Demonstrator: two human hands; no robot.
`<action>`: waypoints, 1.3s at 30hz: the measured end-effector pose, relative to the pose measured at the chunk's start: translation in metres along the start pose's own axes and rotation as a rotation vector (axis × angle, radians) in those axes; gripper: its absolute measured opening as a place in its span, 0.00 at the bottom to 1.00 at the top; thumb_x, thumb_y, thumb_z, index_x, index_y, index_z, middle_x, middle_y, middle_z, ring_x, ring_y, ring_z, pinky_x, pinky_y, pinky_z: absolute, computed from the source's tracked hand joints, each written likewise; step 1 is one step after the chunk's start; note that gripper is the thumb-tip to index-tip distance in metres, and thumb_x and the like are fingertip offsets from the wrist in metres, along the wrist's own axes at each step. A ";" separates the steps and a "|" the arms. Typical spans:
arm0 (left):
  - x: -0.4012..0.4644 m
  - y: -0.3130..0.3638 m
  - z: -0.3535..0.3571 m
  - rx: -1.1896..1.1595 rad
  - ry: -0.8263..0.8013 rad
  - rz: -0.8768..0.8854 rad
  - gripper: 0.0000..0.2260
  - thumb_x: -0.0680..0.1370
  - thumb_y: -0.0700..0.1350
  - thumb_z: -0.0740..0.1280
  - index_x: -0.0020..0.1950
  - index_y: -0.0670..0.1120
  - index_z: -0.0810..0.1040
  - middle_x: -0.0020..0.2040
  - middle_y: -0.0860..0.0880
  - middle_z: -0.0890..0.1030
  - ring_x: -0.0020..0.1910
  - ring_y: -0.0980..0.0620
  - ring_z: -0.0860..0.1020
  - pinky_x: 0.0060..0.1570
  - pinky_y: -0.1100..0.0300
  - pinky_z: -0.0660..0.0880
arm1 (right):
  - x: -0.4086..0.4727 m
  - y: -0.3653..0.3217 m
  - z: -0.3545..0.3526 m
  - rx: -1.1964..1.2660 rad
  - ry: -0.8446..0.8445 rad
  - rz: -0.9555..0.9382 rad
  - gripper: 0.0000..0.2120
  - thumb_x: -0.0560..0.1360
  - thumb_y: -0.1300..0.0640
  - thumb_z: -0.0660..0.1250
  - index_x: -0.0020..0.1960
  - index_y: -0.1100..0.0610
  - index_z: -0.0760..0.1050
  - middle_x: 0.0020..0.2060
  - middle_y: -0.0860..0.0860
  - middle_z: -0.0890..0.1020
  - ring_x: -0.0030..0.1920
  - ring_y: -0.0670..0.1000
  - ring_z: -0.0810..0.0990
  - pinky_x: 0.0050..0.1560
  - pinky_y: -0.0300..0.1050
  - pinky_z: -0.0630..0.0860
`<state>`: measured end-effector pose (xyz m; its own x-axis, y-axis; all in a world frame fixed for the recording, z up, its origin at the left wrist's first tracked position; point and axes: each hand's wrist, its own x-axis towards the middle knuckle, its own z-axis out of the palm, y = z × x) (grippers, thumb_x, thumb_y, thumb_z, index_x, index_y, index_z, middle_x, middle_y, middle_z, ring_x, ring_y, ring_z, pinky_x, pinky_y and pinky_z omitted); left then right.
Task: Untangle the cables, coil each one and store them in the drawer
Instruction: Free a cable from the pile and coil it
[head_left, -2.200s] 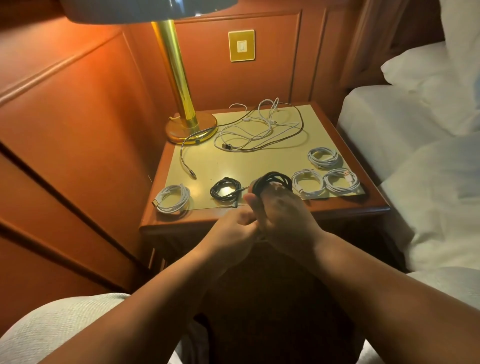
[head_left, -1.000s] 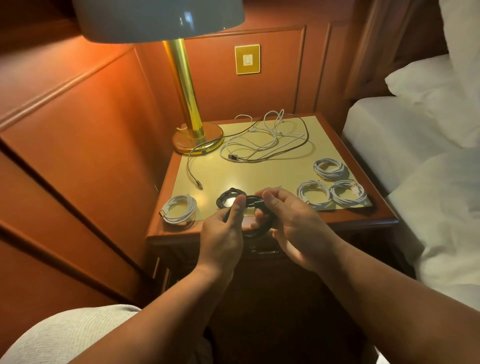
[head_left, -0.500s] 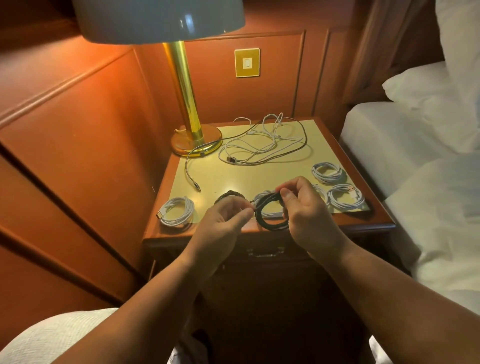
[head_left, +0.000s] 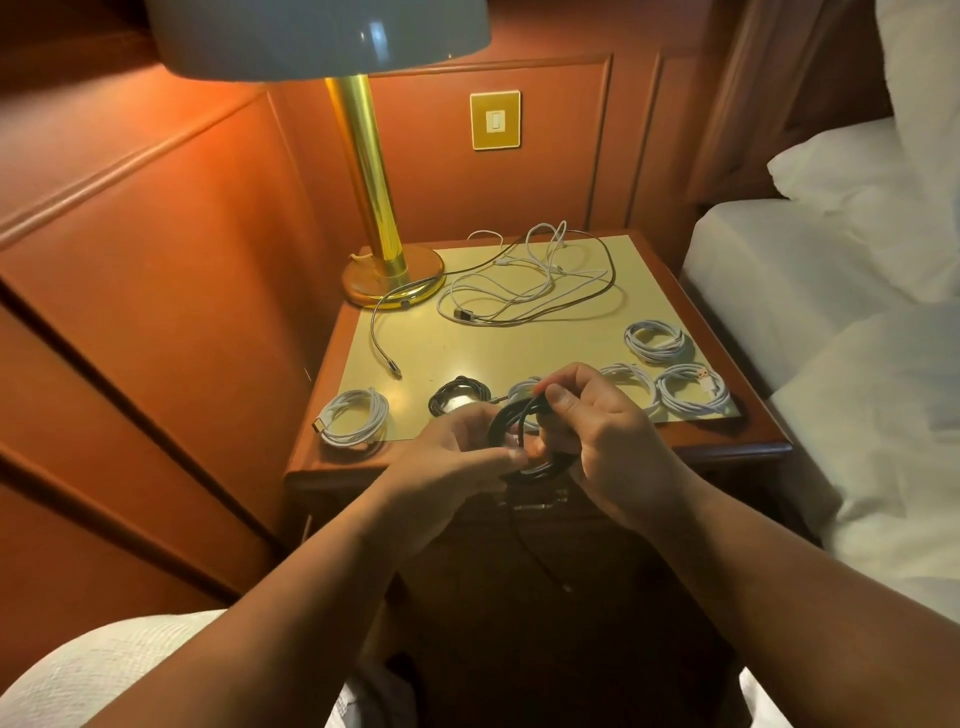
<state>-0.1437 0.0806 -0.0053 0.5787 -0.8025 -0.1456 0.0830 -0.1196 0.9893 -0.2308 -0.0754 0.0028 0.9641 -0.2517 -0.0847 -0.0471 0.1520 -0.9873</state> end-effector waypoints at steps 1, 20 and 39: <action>0.000 -0.001 0.002 0.039 -0.004 0.017 0.10 0.74 0.45 0.72 0.54 0.45 0.79 0.48 0.46 0.84 0.52 0.45 0.82 0.50 0.54 0.78 | -0.001 0.000 0.001 0.005 -0.042 0.005 0.09 0.85 0.57 0.53 0.57 0.56 0.72 0.38 0.50 0.80 0.46 0.53 0.79 0.58 0.58 0.75; -0.005 -0.002 -0.003 -0.627 -0.247 -0.148 0.08 0.75 0.51 0.71 0.43 0.47 0.81 0.42 0.49 0.80 0.39 0.55 0.78 0.39 0.63 0.73 | -0.001 -0.010 0.001 0.084 -0.145 -0.008 0.09 0.85 0.61 0.51 0.54 0.60 0.70 0.32 0.51 0.66 0.32 0.52 0.64 0.42 0.48 0.68; -0.003 -0.018 0.000 -0.952 -0.624 -0.087 0.08 0.82 0.43 0.65 0.58 0.40 0.77 0.50 0.44 0.80 0.38 0.55 0.82 0.42 0.64 0.81 | -0.006 -0.019 -0.007 0.153 -0.348 -0.014 0.07 0.83 0.60 0.55 0.51 0.59 0.71 0.33 0.51 0.65 0.33 0.48 0.64 0.36 0.40 0.68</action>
<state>-0.1470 0.0854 -0.0230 0.0590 -0.9956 0.0732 0.8388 0.0892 0.5371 -0.2376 -0.0840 0.0210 0.9967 0.0809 0.0056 -0.0188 0.2988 -0.9541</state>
